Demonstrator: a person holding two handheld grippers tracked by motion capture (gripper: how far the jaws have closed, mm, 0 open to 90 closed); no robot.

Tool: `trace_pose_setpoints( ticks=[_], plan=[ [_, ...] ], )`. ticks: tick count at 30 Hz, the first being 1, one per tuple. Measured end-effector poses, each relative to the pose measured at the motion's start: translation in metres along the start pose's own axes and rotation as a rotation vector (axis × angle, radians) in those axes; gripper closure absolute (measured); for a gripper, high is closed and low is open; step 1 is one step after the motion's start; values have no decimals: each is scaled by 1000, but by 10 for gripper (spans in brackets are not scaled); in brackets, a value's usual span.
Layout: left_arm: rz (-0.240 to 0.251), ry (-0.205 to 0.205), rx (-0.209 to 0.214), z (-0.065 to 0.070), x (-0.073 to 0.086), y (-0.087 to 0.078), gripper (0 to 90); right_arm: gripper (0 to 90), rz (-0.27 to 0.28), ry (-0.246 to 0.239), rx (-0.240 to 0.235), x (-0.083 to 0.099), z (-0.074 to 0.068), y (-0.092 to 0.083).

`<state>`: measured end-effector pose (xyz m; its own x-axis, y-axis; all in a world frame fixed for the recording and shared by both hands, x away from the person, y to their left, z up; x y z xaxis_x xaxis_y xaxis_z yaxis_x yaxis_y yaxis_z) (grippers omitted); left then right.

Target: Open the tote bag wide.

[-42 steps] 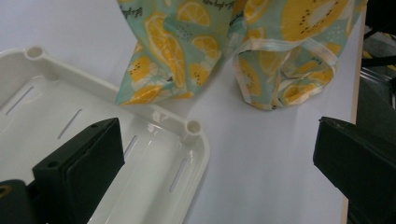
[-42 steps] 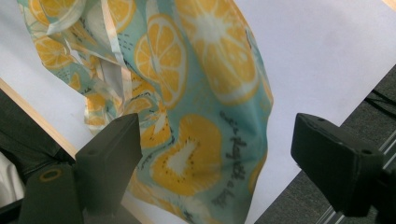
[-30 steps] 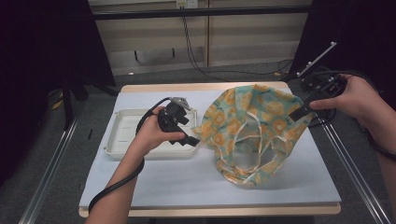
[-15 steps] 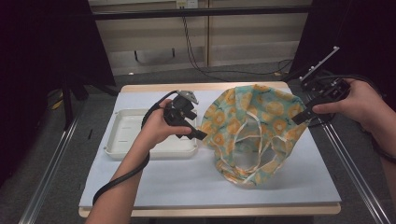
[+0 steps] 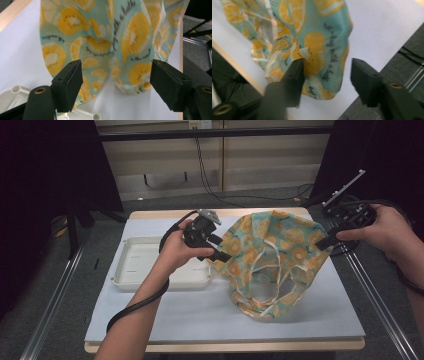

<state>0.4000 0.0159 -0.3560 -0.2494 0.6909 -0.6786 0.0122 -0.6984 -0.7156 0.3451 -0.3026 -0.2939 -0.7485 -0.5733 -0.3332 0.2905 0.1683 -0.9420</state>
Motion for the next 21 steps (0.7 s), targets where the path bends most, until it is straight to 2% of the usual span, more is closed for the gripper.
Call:
trace_pose_setpoints(
  ticks=[1, 2, 3, 4, 6, 8, 12, 13, 15, 16, 19, 21],
  plan=[
    [4, -1, 3, -1, -3, 0, 292, 506, -9, 5, -5, 0, 0, 0],
    [16, -4, 11, -1, -6, 0, 321, 550, -16, 19, -6, 0, 1, 1],
    [13, -5, 30, -2, -8, 0, 343, 589, -24, 10, -14, 0, 1, 2],
    [3, -3, 36, -2, -10, 1, 394, 593, -24, 22, -15, -1, 1, 2],
    [-11, 6, 17, -3, -13, 3, 405, 670, -26, 26, -23, -2, 1, 3],
    [4, 1, 34, -4, -18, 4, 468, 693, -25, 23, -27, -3, 2, 4],
    [6, 0, 38, -4, -24, 7, 530, 713, -24, 24, -31, -5, 3, 3],
    [-4, 19, 46, -4, -25, 7, 582, 715, -22, 25, -30, -5, 3, 2],
    [4, 26, 52, -4, -27, 7, 689, 747, -14, 22, -36, -5, 4, 0],
    [2, 27, 62, -4, -28, 6, 776, 771, -12, 30, -42, -5, 4, -3],
    [-2, 25, 65, -5, -31, 4, 884, 872, 6, 26, -49, -5, 6, -7],
    [0, 13, 66, -6, -34, 1, 895, 892, 3, 26, -46, -4, 7, -10]
  ],
)
Point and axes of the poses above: each handheld gripper's, and its own axes: y roughly forward along the jaws, x roughly out of its underside, z roughly to its right, the point moved 5 cm from there along y, roughly forward along the jaws, and after that the axes turned 3 degrees about x, right-handed, at the moved point
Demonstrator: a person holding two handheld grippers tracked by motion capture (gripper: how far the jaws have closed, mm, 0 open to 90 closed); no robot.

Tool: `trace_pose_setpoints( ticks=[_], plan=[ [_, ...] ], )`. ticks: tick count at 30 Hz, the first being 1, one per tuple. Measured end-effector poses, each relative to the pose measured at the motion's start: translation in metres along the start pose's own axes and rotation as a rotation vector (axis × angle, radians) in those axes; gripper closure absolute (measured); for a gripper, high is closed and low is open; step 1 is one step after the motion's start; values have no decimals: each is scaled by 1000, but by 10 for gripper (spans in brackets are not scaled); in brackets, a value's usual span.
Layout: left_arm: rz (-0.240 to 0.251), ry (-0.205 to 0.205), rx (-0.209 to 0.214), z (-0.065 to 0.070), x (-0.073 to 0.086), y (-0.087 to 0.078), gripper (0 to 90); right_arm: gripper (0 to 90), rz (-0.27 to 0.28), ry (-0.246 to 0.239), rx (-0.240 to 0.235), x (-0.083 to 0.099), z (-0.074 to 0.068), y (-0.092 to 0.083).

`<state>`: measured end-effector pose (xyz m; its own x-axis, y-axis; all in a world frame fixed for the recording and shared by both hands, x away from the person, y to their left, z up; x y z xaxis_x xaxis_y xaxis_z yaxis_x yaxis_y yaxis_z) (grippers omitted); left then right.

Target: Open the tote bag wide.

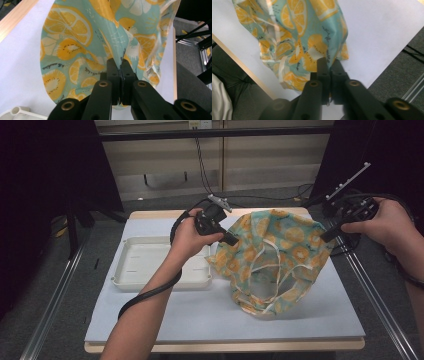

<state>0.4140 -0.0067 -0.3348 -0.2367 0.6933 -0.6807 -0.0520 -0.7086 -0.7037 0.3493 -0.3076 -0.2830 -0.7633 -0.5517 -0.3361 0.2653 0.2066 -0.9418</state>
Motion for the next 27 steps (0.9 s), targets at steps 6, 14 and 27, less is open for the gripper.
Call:
trace_pose_setpoints(
  ticks=[6, 14, 27],
  plan=[
    [29, -52, -24, -7, -3, -14, 900, 898, 28, 28, 0, -1, 3, -11],
    [49, -78, -28, -14, -1, -26, 900, 884, 72, 49, -4, -3, 10, -21],
    [44, -74, -18, -11, -7, -27, 900, 893, 65, 16, 19, -7, 6, -25]
  ],
)
Point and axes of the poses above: each handheld gripper's, and its own axes: y roughly forward along the jaws, x roughly out of its underside, z roughly to its right, the point moved 5 cm from there along y, roughly forward along the jaws, and after that the axes turned 3 degrees about x, right-handed, at the moved point
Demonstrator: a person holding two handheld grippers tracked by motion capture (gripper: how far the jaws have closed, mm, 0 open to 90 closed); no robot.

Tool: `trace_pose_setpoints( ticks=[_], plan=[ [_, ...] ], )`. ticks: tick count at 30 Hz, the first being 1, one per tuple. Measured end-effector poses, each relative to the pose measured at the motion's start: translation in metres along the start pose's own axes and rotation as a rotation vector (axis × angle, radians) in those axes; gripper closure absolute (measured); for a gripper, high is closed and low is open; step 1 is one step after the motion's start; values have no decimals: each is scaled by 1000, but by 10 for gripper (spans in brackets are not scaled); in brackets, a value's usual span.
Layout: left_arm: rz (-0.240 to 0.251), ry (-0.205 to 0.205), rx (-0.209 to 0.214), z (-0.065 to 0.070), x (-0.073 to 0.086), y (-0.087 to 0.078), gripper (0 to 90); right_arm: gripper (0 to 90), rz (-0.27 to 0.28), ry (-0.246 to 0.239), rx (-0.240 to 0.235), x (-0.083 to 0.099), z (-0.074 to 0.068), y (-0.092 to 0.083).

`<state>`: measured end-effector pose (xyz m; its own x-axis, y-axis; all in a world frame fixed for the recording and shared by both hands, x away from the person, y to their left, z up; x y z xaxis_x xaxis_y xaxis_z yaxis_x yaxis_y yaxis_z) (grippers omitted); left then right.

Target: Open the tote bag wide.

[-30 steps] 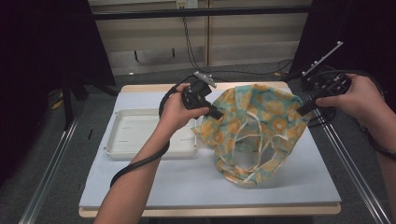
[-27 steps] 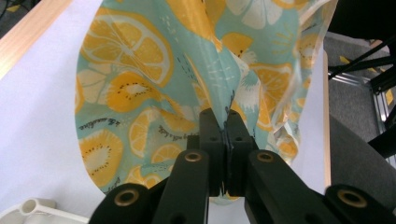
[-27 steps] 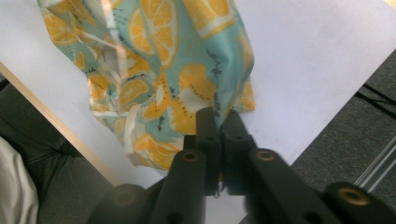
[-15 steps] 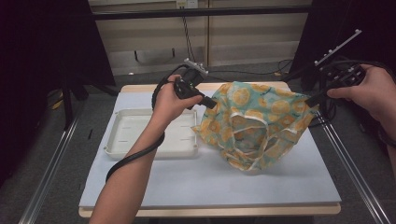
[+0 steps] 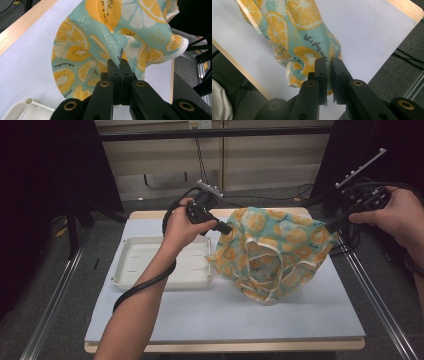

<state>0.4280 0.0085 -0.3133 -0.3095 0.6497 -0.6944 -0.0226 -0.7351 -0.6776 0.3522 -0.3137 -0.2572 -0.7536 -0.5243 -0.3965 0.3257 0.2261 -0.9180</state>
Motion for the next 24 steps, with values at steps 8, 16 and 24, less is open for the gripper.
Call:
trace_pose_setpoints(
  ticks=[8, 16, 24],
  plan=[
    [6, -22, 7, -5, -2, -3, 900, 900, 32, 41, -18, -4, 5, -8],
    [38, -45, 16, -11, -10, -10, 900, 900, 80, 79, -11, -10, 18, -2],
    [11, -76, 4, -28, -14, -3, 900, 900, -11, 81, 4, -10, 25, 20]
  ],
)
Point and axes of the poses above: each handheld gripper's, and its own axes: y roughly forward along the jaws, x roughly out of its underside, z roughly to its right, the point moved 5 cm from there along y, roughly forward along the jaws, and after that the axes turned 3 degrees about x, right-handed, at the moved point
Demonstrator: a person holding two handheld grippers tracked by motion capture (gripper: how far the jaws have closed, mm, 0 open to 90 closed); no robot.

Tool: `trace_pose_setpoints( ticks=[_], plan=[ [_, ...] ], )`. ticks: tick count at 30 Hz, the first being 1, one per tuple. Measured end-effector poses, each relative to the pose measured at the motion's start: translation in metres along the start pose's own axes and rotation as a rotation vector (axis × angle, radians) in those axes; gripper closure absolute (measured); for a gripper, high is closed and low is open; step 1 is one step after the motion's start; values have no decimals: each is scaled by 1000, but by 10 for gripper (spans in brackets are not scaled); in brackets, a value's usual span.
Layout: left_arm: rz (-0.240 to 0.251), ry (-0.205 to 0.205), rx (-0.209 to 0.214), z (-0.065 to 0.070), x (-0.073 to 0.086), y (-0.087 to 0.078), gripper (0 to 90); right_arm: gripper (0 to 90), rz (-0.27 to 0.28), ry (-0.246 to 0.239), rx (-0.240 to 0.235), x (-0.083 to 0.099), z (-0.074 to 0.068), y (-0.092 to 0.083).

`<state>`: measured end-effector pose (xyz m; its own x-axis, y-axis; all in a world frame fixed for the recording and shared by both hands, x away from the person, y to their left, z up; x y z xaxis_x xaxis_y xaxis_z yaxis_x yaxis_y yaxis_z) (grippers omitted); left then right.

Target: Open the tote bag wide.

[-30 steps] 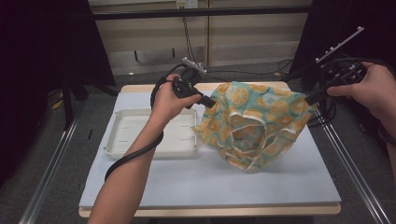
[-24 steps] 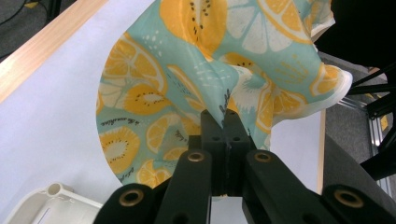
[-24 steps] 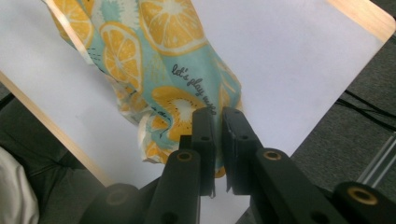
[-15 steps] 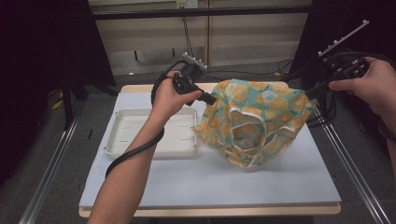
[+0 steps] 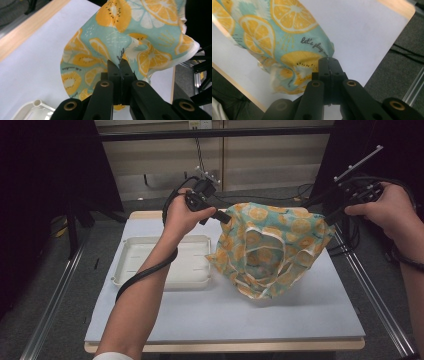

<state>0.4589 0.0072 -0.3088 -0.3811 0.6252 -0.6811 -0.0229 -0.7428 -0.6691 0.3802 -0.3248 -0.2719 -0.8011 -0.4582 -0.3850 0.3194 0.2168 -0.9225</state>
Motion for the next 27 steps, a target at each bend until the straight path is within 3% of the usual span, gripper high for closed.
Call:
trace_pose_setpoints(
  ticks=[6, 9, 15, 18, 21, 23, 27],
  plan=[
    [-33, -49, 19, -12, 6, 18, 900, 900, -40, 0, -39, 7, 2, 29],
    [-35, -75, 37, -16, 11, 27, 900, 900, -36, 8, -53, 9, 2, 36],
    [-60, -77, 55, -17, 14, 37, 900, 900, -27, -7, -83, 12, 1, 45],
    [-70, -50, 54, -18, 14, 39, 900, 900, -32, -16, -85, 14, 0, 49],
    [-51, -74, 49, -15, 15, 39, 896, 900, -41, -25, -88, 16, -3, 54],
    [-60, -54, 52, -15, 16, 38, 893, 900, -35, -27, -87, 17, -3, 55],
    [-55, -74, 55, -13, 19, 39, 890, 900, -29, -29, -83, 18, -4, 55]
  ],
)
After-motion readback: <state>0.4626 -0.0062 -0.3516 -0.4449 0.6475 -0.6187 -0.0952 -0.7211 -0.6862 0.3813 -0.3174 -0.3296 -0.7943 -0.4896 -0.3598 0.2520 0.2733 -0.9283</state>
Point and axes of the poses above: each handheld gripper's, and its own axes: y roughly forward along the jaws, x roughly out of its underside, z roughly to its right, the point moved 5 cm from there along y, roughly forward along the jaws, and after that the axes turned 3 degrees about x, right-handed, at the moved point
